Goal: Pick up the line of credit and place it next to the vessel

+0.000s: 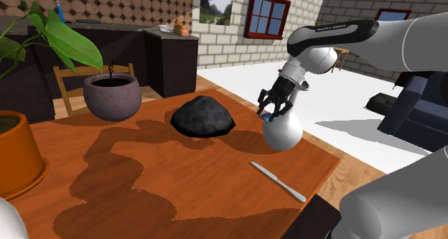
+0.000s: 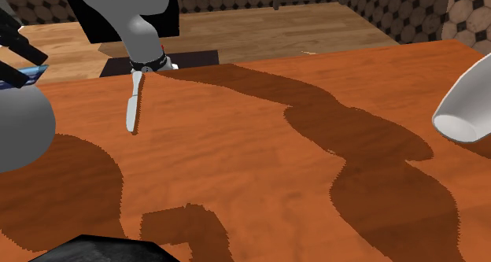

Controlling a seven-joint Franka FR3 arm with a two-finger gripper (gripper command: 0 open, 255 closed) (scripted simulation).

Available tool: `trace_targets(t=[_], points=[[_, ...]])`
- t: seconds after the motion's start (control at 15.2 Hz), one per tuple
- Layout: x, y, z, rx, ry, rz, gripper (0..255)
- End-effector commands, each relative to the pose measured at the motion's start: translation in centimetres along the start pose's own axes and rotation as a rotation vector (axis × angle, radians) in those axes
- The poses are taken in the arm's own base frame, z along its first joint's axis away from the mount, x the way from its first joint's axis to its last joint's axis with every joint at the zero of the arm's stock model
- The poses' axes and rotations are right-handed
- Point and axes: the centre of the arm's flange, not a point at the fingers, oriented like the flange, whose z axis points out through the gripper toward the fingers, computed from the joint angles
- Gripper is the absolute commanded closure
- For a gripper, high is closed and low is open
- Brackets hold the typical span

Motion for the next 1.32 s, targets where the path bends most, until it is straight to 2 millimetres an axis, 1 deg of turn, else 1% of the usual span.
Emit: trace_targets(t=[0.0, 0.79, 0.86, 0.92, 1.06, 1.12, 1.25], points=[[1.5, 0.1, 2.4, -0.03, -0.018, 0.015, 255], [4.9, 0.3, 7.7, -0.03, -0.018, 0.015, 255], [1.0, -0.5, -0.6, 0.194, 0.116, -0.07, 0], [1.0, -0.5, -0.6, 0.194, 0.116, -0.07, 0], [-2.8, -0.2, -0.9, 0.202, 0.483, -0.022, 0], [-3.6, -0.2, -0.8, 0.204, 0.561, -0.011, 0], [-3.0, -0.4, 0.1, 0.204, 0.561, -0.011, 0]])
